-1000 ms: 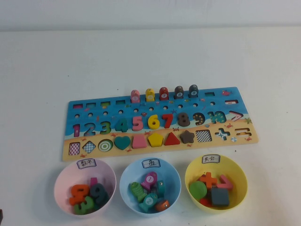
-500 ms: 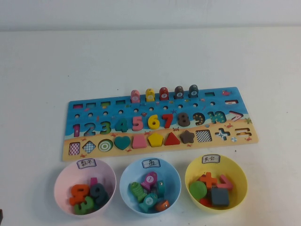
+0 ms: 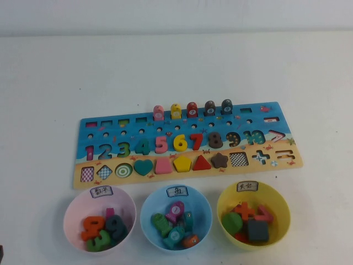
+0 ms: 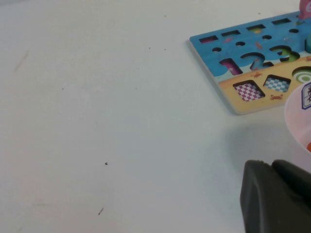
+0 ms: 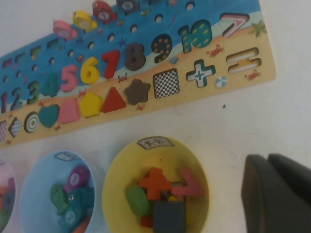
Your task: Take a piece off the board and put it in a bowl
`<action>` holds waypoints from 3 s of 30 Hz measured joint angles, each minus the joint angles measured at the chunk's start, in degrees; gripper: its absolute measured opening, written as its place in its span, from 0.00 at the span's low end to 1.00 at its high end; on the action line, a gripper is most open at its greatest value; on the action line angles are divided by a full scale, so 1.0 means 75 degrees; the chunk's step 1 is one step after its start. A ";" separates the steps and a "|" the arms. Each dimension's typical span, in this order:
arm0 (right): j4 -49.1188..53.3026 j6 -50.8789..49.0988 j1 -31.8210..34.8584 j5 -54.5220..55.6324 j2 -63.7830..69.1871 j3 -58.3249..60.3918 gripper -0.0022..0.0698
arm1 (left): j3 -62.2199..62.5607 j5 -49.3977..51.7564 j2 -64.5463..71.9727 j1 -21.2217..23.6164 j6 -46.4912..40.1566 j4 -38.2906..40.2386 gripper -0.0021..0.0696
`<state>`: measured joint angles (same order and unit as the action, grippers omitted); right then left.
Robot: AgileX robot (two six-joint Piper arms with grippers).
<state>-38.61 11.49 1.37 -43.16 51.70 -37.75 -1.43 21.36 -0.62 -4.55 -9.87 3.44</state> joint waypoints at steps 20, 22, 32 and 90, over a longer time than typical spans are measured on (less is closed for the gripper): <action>0.2984 -0.1965 -0.3371 -0.1191 0.5844 -0.5003 0.01 | 0.0000 0.0000 0.0000 0.0000 0.0000 0.0000 0.02; 0.3188 -0.2123 -0.3547 -0.1495 0.6343 -0.5484 0.01 | 0.0000 0.0000 0.0000 0.0000 0.0000 0.0000 0.02; 0.3720 -0.2496 -0.4281 -0.2949 0.8378 -0.7687 0.14 | 0.0000 0.0000 0.0000 0.0000 0.0000 0.0000 0.02; 0.4740 -0.3966 -0.4444 -0.2610 0.9869 -0.8858 0.50 | 0.0000 0.0000 0.0000 0.0000 0.0000 0.0000 0.02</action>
<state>-3.06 -18.26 -31.96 -62.73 125.72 -104.19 -1.43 21.36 -0.62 -4.55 -9.87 3.44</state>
